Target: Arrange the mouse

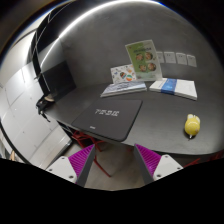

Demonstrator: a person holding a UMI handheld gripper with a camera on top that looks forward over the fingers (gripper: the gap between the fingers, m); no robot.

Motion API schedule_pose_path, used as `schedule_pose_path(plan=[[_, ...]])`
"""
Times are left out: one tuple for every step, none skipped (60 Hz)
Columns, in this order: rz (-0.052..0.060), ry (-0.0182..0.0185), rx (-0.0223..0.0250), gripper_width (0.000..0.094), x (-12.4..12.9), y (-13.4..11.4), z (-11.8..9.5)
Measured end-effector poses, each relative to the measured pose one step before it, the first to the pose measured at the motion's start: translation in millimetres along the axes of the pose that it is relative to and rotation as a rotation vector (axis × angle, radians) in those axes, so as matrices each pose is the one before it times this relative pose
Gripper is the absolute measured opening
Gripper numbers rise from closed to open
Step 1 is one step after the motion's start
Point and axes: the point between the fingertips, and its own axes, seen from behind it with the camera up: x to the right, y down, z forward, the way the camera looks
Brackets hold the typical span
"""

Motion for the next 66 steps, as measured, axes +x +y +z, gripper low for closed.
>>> schedule_pose_path(plan=[[0.0023, 0.01009, 0.00111, 0.0812, 0.88, -0.61, 0.51], [0.0031, 0.01, 0.00106, 0.0812, 0.25, -1.03, 0.3], [0.0045, 0.00838, 0.0019, 0.0813, -0.68, -1.2, 0.31], [0.0054, 0.00789, 0.00324, 0.0812, -1.4, -2.11, 0.7], [0.0056, 0.0073, 0.00487, 0.0813, -1.42, -2.05, 0.48], [0.0023, 0.01094, 0.00794, 0.0813, 6.52, -1.65, -3.87], [0.0082, 0.00451, 0.0042, 0.0812, -9.71, -3.11, 3.04], [0.0057, 0.00889, 0.00776, 0.0814, -2.01, -2.19, 0.59], [0.0049, 0.01059, 0.00581, 0.0812, -1.07, -1.34, -0.07], [0.0041, 0.01223, 0.00458, 0.0813, -0.62, -0.91, 0.25], [0.0026, 0.01212, 0.0035, 0.0813, 0.16, -1.26, -0.14], [0.001, 0.01107, 0.00334, 0.0813, 0.69, -0.97, -0.57], [-0.0013, 0.01037, 0.00339, 0.0813, 1.4, -0.53, -0.64], [-0.0019, 0.01023, 0.0034, 0.0812, 1.66, -0.53, -0.79], [-0.002, 0.01116, 0.00298, 0.0813, 2.74, -0.37, -0.97], [-0.0023, 0.01302, 0.00249, 0.081, 3.6, -0.1, -1.21], [-0.0028, 0.01341, 0.00343, 0.0808, 4.03, -0.04, -0.52], [-0.0021, 0.01222, 0.0031, 0.0809, 4.56, -0.37, -0.8], [-0.0023, 0.0113, 0.00284, 0.081, 5.01, -0.01, -0.78], [-0.0023, 0.01111, 0.00232, 0.0811, 5.61, 0.65, -0.33], [-0.001, 0.01133, 0.00007, 0.081, 5.78, 1.23, -0.89], [-0.0002, 0.01136, -0.00224, 0.0808, 6.25, 1.12, -0.65], [0.0003, 0.01097, -0.00321, 0.0809, 6.19, 1.34, -0.51], [-0.0002, 0.00929, -0.0025, 0.0808, 8.29, 0.85, -0.01], [0.001, 0.01123, -0.00099, 0.0809, 7.39, 1.21, -0.43], [0.0023, 0.01353, -0.00003, 0.0807, 7.95, 0.91, -0.6], [0.0027, 0.01573, -0.00006, 0.0807, 8.88, 0.82, -0.44], [0.0028, 0.01674, 0.0007, 0.0806, 9.69, 0.92, -0.32], [0.0021, 0.01644, 0.00128, 0.0806, 9.99, 0.25, 0.28], [0.001, 0.01545, 0.0011, 0.0807, 10.21, 0.34, 0.19], [0.0012, 0.01603, 0.00084, 0.0807, 10.14, 0.03, 0.09], [0.0006, 0.01465, 0.00153, 0.081, 9.7, -0.03, 0.74], [0.0001, 0.01453, 0.00308, 0.0808, 10.28, -0.33, 0.59], [-0.0004, 0.01346, 0.00285, 0.0808, 10.07, -0.32, 0.89], [-0.0009, 0.014, 0.00185, 0.0807, 10.02, -0.19, 1.84], [-0.002, 0.01385, 0.00212, 0.0808, 9.9, -0.35, 1.73], [-0.0028, 0.0129, 0.00296, 0.0809, 9.87, -0.65, 2.38], [-0.0037, 0.01236, 0.00344, 0.0809, 9.31, -0.97, 3.19], [-0.0039, 0.01136, 0.00272, 0.081, 8.32, -0.5, 3.32], [-0.0035, 0.01164, 0.00301, 0.081, 6.37, 0.17, 4.33], [-0.0043, 0.00642, 0.00155, 0.0809, 6.69, -0.29, 4.33], [-0.0053, 0.00167, -0.00083, 0.0809, 7.46, -1.16, 4.11], [-0.0031, 0.00167, 0.00014, 0.081, 5.1, -0.16, 4.59], [-0.0014, -0.00088, -0.00009, 0.0809, 3.64, -0.69, 4.64], [-0.0008, -0.00323, 0.00009, 0.081, 3.01, -0.95, 4.59], [0.0002, -0.00549, 0.00135, 0.0811, 1.99, -1.15, 4.76], [0.001, -0.00769, 0.00218, 0.0811, 1.11, -1.26, 4.25], [0.0022, -0.00913, 0.00273, 0.081, 0.54, -1.24, 4.5], [0.0034, -0.01013, 0.0023, 0.0809, 0.48, -1.29, 4.58], [0.0042, -0.00977, 0.00156, 0.0811, 0.04, -1.52, 4.92], [0.0041, -0.00923, 0.00089, 0.081, 0.5, -1.04, 4.87], [0.0052, -0.00803, 0.0, 0.0812, 0.45, -1.04, 5.06], [0.0024, -0.00317, 0.00259, 0.0815, 2.14, -2.06, 4.69], [0.001, -0.00033, 0.01757, 0.0805, 1.88, -5.5, 5.23], [-0.0007, -0.00256, 0.00449, 0.0796, 1.74, -1.87, 4.4], [-0.0004, -0.00269, 0.00103, 0.0794, 1.41, -1.58, 4.01], [-0.0014, -0.00376, 0.00459, 0.0795, 0.95, -2.82, 3.88], [0.0015, -0.00322, -0.00068, 0.0792, -1.66, -3.34, 4.09], [0.0004, -0.00602, -0.00127, 0.0792, -0.52, -1.19, 3.21], [0.0009, -0.00578, -0.00148, 0.0794, -0.22, -1.72, 3.08], [0.0017, -0.00476, 0.00084, 0.0796, -0.23, -2.41, 3.24], [0.0033, -0.00342, -0.00106, 0.0797, -0.58, -1.93, 3.28], [0.001, -0.00237, -0.00201, 0.0796, -0.72, -1.96, 3.36], [0.0012, -0.00229, 0.00171, 0.0797, -0.08, -2.15, 2.81], [-0.0005, -0.00135, -0.00057, 0.0795, -0.01, -1.32, 2.69], [-0.0019, 0.00086, -0.00283, 0.0794, -0.58, -0.69, 1.25]])
